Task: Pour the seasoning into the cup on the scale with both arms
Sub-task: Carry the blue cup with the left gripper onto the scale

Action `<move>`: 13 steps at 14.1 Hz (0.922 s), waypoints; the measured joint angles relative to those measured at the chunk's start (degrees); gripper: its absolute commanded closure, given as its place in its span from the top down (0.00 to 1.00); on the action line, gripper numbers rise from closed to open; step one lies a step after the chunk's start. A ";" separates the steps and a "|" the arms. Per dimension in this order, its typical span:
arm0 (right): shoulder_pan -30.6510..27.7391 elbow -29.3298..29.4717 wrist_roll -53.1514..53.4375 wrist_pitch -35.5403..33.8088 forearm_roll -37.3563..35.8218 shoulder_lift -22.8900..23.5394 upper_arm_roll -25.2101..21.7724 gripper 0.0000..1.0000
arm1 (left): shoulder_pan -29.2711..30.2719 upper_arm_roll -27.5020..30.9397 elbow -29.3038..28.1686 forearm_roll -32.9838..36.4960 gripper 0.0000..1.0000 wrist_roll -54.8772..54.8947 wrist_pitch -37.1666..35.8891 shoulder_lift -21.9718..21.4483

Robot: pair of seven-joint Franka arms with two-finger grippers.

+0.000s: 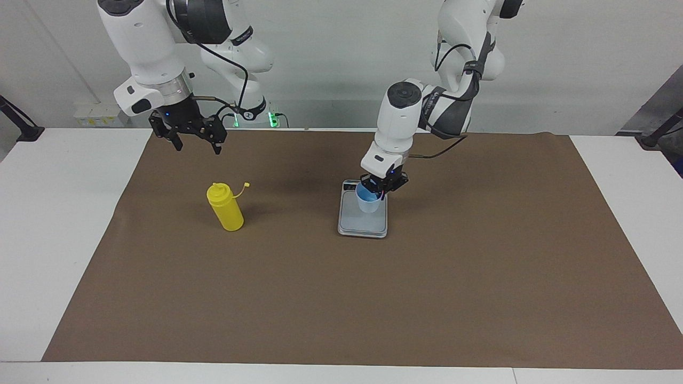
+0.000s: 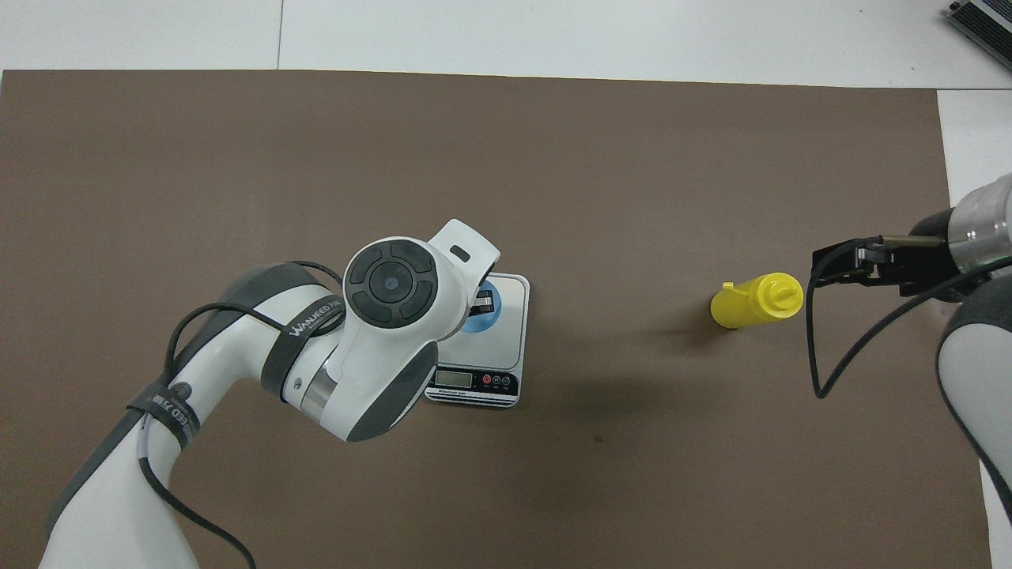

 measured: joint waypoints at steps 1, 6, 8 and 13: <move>0.00 -0.01 0.00 -0.03 0.00 0.00 0.00 1.00 | -0.16 0.01 -0.20 0.08 0.00 -0.35 0.52 0.36; -0.18 -0.01 0.07 -0.05 0.00 0.00 0.01 1.00 | -0.83 0.02 -1.73 0.37 0.77 -0.94 3.21 0.92; -0.58 -0.01 1.43 1.02 0.23 0.05 -0.02 1.00 | -0.83 0.04 -2.20 0.41 1.00 -0.95 4.00 0.93; -1.25 0.01 14.21 3.51 2.38 1.27 -0.02 1.00 | -0.09 1.48 -1.12 0.86 1.00 -0.91 3.59 0.65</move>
